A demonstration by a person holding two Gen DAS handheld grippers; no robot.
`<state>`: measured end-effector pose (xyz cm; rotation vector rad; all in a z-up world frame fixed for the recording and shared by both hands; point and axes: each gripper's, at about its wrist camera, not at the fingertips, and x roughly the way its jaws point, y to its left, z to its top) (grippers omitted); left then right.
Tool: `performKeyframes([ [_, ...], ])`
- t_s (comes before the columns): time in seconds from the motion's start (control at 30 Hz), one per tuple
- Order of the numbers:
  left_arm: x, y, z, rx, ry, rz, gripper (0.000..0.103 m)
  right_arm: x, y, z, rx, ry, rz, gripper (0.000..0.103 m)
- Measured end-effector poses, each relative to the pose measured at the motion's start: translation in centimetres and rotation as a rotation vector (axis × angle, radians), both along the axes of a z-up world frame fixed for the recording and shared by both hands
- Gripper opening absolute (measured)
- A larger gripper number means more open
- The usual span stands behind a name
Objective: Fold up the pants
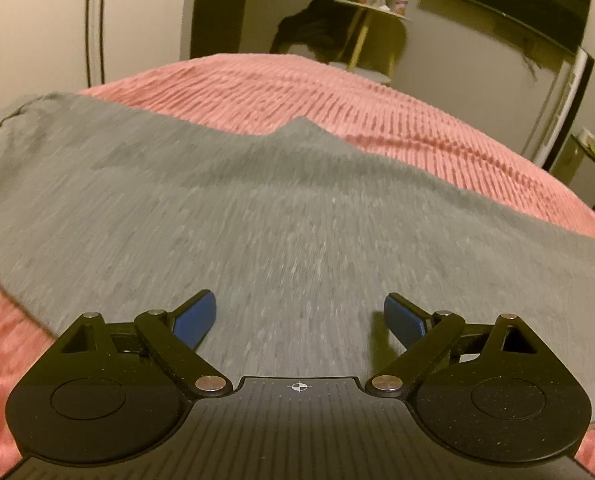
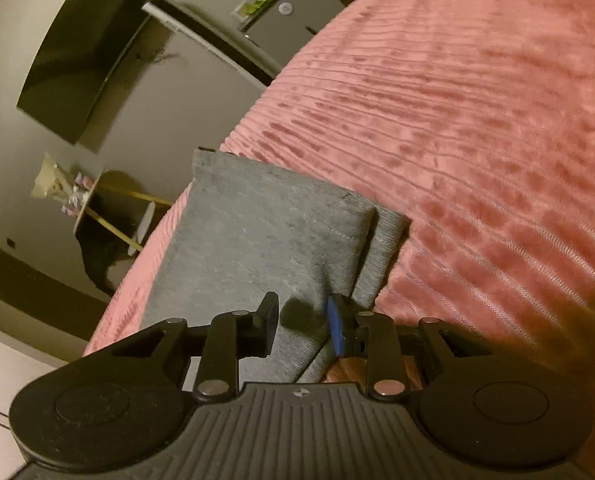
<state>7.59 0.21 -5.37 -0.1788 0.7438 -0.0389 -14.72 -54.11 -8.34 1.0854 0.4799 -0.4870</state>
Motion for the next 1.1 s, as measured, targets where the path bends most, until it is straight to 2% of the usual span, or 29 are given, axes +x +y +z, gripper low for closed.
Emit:
performKeyframes([
  [0.13, -0.6, 0.2, 0.1, -0.034, 0.0, 0.025, 0.095, -1.5, 0.0, -0.1, -0.024, 0.014, -0.038, 0.028],
  [0.3, -0.9, -0.7, -0.2, 0.033, -0.005, 0.002, 0.095, -2.1, -0.7, -0.6, 0.021, -0.029, -0.071, 0.03],
  [0.4, -0.9, -0.8, -0.3, 0.043, -0.008, -0.007, 0.095, -1.0, -1.1, -0.4, -0.015, -0.041, -0.058, 0.03],
  [0.47, -0.9, -0.5, -0.3, 0.02, -0.009, -0.001, 0.095, -0.1, -1.3, -0.3, -0.021, -0.021, -0.048, 0.027],
  [0.5, -0.9, -0.3, -0.2, 0.003, -0.01, 0.006, 0.095, 0.3, -1.3, -0.1, -0.039, -0.009, -0.046, 0.011],
  [0.53, -0.9, -0.1, -0.2, -0.014, -0.013, 0.013, 0.095, 0.4, -1.2, 0.4, -0.072, -0.001, -0.042, 0.004],
  [0.6, -1.0, 0.3, 0.1, -0.047, -0.033, 0.034, 0.095, -0.3, -0.6, 1.4, -0.13, -0.028, -0.052, 0.004],
  [0.67, -1.2, 0.5, 0.4, -0.061, -0.059, 0.045, 0.095, -1.2, -0.1, 2.0, -0.191, -0.01, -0.097, 0.003],
  [0.8, -0.7, 0.1, 0.1, -0.042, -0.043, 0.028, 0.095, -1.8, -0.6, 0.3, -0.126, 0.072, -0.126, 0.006],
  [0.87, -0.5, 0.0, -0.1, -0.032, -0.037, 0.024, 0.095, -2.7, -0.8, 0.0, -0.089, 0.022, -0.137, 0.013],
  [0.9, -0.5, 0.0, -0.1, -0.032, -0.038, 0.023, 0.095, -2.9, -1.0, -0.1, -0.06, -0.007, -0.136, 0.027],
  [0.93, -0.5, 0.0, -0.1, -0.037, -0.039, 0.023, 0.095, -3.0, -1.1, -0.2, -0.042, -0.023, -0.131, 0.053],
  [0.97, -0.4, 0.0, -0.1, -0.045, -0.039, 0.023, 0.095, -2.9, -1.2, -0.3, -0.034, -0.039, -0.119, 0.062],
  [1.1, -0.4, -0.1, -0.2, -0.043, -0.039, 0.02, 0.095, -1.8, -1.5, -0.3, -0.053, -0.028, -0.107, 0.064],
])
